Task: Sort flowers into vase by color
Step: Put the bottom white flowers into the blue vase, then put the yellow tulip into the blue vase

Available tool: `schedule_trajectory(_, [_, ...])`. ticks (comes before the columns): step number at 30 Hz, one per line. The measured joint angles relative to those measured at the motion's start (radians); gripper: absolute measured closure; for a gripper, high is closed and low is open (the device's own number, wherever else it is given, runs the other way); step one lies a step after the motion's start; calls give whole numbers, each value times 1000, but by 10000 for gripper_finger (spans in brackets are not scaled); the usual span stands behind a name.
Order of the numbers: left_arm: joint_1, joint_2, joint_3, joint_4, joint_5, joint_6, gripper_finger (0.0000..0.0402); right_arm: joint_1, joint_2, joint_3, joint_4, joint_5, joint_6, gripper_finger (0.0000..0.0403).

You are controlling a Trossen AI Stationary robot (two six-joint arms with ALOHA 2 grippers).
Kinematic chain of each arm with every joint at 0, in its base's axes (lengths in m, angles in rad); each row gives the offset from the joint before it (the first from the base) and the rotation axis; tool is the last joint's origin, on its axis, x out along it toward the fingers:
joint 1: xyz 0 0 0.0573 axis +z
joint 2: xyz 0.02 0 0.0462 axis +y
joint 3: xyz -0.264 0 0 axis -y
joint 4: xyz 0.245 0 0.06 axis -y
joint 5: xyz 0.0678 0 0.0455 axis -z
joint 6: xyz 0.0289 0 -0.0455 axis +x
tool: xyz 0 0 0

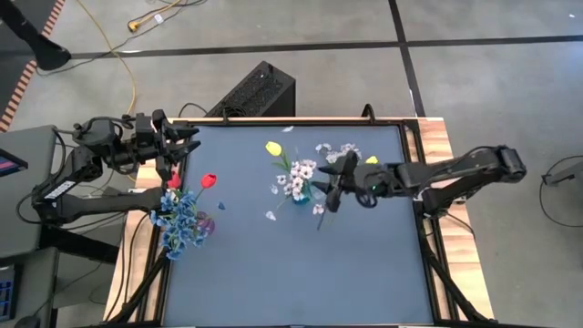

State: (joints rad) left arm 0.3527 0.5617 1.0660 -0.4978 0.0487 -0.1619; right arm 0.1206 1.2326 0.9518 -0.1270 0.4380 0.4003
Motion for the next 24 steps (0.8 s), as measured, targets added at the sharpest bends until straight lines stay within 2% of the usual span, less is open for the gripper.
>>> schedule_trajectory(5, [0,0,0,0,20,0,224,-63,-63,54,-121,-208,94,132])
schedule_trajectory(11, [0,0,0,0,36,0,224,-126,-124,133,-297,-286,317,132])
schedule_trajectory(15, [0,0,0,-2,53,-1,224,-160,-151,160,-516,-256,512,132])
schedule_trajectory(20, [0,0,0,-7,78,2,224,-200,-144,156,-829,-178,914,132])
schedule_trajectory(24, [0,0,0,-8,79,7,224,-210,-102,108,-974,-171,1094,132])
